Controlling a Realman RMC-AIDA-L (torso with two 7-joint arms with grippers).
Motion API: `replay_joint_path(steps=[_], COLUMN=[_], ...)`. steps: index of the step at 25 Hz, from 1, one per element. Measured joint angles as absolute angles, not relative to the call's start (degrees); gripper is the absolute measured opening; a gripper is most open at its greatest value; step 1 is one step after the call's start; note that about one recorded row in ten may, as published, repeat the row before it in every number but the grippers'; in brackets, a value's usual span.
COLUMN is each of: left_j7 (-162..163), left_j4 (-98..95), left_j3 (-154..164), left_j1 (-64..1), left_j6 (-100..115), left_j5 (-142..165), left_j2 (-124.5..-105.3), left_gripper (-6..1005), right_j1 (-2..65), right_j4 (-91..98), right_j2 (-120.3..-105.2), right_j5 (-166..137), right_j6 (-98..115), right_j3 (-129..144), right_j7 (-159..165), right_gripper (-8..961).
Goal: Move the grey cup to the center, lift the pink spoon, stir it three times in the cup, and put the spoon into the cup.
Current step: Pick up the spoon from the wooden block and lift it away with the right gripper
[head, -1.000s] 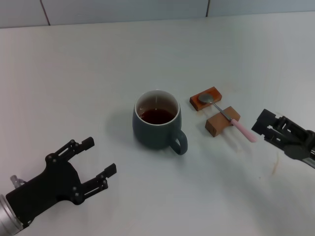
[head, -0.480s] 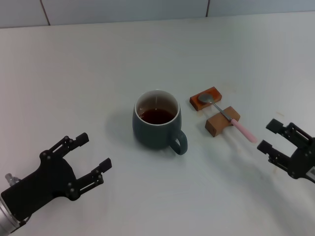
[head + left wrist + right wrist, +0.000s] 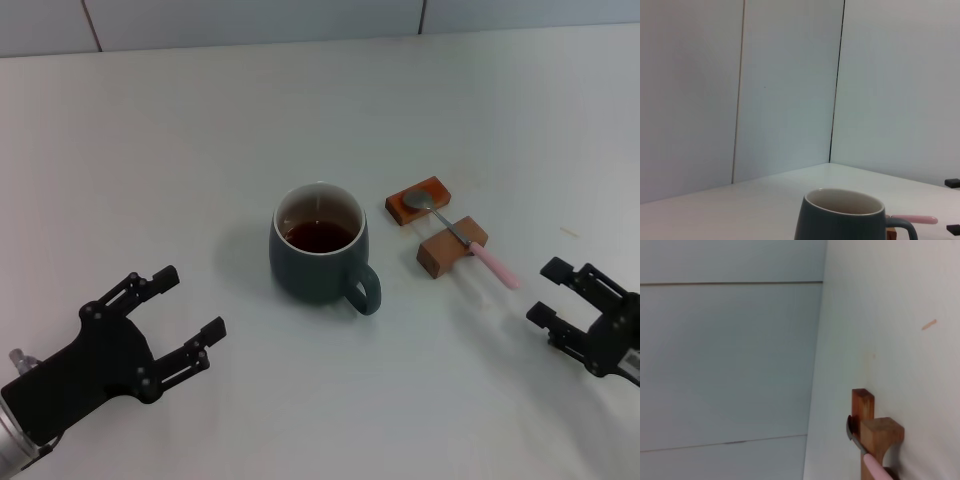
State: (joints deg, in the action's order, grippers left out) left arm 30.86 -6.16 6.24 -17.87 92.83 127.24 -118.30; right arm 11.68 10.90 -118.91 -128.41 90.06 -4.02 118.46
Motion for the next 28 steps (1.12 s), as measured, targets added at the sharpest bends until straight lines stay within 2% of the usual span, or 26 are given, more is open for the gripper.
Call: replay_joint_path(steps=[28], left_j7=[30.66], left_j4=[-6.51], left_j3=[6.24], left_j1=[-17.66], left_j6=[92.81], left_j5=[125.47], left_j2=[-118.29], left_gripper=[819], right_j1=[18.2], right_j4=[7.7], right_j2=[-118.91], right_j5=[-128.72], right_j6=[82.12], right_j3=[-3.29], right_j7=[117.86], right_gripper=[792])
